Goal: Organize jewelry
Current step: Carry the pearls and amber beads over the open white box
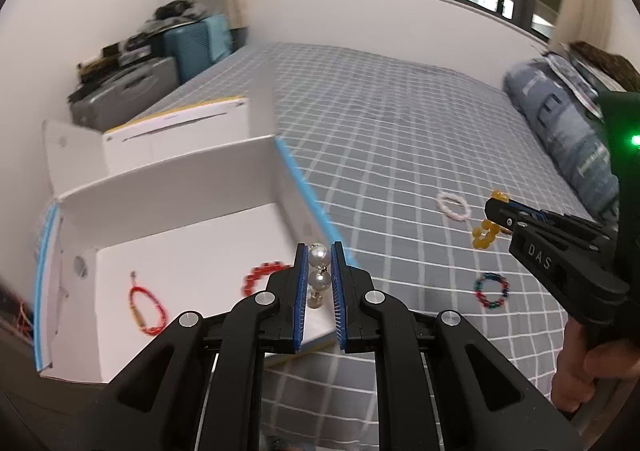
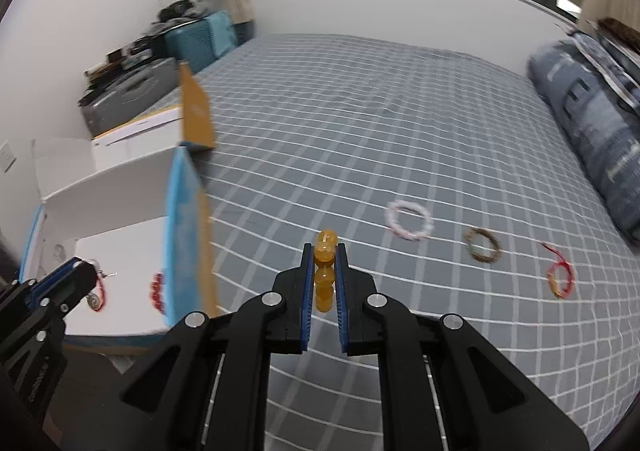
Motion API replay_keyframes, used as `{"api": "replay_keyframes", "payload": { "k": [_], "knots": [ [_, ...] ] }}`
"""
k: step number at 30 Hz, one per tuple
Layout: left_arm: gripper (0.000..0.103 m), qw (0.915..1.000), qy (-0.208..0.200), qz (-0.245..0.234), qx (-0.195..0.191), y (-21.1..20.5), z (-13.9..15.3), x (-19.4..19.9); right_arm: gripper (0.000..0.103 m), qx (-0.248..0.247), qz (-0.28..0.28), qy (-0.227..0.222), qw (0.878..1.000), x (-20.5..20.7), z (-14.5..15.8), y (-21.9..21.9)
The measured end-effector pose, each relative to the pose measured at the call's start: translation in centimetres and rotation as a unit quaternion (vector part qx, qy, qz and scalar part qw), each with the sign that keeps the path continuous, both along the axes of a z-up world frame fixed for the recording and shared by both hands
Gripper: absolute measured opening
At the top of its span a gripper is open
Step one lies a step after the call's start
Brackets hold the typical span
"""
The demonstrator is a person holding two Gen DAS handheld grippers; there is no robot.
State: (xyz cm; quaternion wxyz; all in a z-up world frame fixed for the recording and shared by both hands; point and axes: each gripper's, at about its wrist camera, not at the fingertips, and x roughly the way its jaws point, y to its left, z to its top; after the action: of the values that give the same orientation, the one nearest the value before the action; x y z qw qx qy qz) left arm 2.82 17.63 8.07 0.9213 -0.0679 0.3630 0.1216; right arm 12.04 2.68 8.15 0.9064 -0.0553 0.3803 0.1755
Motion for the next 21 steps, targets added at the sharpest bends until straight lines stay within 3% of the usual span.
{"api": "replay_keyframes", "payload": {
  "k": [11, 21],
  "knots": [
    [0.012, 0.9941, 0.008, 0.107, 0.017, 8.2, -0.3, -2.5, 0.009, 0.008, 0.069, -0.005, 0.998, -1.3, -0.5, 8.9],
    [0.012, 0.9874, 0.014, 0.157, 0.014, 12.9, -0.7, -4.5, 0.009, 0.023, 0.127, -0.015, 0.991, -2.8, -0.7, 15.3]
  ]
}}
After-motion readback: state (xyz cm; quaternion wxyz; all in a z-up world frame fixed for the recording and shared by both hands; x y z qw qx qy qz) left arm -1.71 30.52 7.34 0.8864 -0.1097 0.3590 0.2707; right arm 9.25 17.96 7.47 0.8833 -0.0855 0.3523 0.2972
